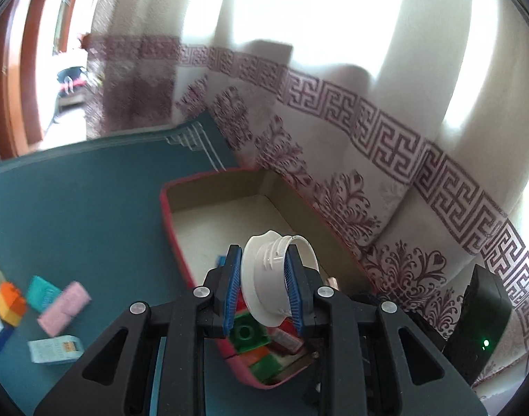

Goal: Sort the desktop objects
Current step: 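Carry the white cup and black case into the red box and release, then return both tools to the table and grasp the blue tube with the left tool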

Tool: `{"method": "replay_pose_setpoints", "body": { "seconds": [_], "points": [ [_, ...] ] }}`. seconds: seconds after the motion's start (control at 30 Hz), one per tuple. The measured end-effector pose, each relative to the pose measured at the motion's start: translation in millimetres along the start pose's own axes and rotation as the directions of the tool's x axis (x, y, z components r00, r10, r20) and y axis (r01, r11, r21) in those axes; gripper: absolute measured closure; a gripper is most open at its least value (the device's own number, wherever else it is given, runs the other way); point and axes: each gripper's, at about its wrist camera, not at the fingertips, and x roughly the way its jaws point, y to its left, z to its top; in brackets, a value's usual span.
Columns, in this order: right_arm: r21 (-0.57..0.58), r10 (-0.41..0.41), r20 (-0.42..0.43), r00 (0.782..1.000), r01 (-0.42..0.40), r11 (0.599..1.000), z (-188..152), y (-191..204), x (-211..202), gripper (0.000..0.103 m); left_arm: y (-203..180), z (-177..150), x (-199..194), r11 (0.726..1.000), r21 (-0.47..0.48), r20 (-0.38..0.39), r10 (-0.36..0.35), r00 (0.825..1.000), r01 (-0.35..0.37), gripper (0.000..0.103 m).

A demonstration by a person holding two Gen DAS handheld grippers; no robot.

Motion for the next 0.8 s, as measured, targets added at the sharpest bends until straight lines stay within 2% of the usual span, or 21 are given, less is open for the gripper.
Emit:
{"method": "replay_pose_setpoints", "body": {
  "seconds": [0.07,0.2,0.43,0.8],
  "points": [
    [-0.013,0.003,0.005,1.0,-0.003,1.0,-1,3,0,0.01,0,0,9,0.999,-0.016,-0.043,-0.033,0.999,0.033,0.073],
    [-0.044,-0.019,0.008,1.0,0.019,0.999,-3,11,0,0.005,0,-2,10,0.998,-0.034,-0.051,-0.046,0.998,0.044,0.046],
    [-0.038,-0.024,0.015,1.0,0.025,0.999,-4,12,-1,0.005,1,-6,-3,1.0,-0.004,-0.014,0.014,1.0,-0.014,0.045],
    [-0.038,-0.032,0.022,0.999,0.032,0.999,-4,15,-1,0.005,22,-19,-10,0.996,-0.066,-0.023,0.063,0.998,-0.065,0.044]
  ]
}}
